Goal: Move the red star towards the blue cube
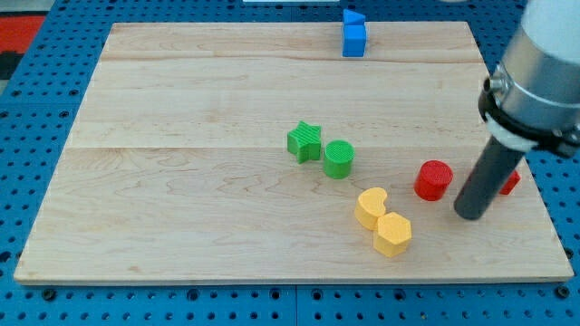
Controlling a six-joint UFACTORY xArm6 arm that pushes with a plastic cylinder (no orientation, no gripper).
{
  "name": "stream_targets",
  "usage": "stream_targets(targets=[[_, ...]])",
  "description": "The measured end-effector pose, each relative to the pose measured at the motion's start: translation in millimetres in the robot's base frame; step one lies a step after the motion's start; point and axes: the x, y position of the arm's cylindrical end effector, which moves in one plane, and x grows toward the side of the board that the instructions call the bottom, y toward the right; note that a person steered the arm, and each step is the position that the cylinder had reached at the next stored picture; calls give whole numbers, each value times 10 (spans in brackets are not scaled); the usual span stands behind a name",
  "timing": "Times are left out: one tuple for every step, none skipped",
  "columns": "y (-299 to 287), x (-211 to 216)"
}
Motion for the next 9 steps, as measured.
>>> stream_targets(targets=[[423,69],[483,-210],[613,-476],[589,-794],[555,-1134],[516,-1471],[231,-1706],[-132,-1771],[-430,-1790]])
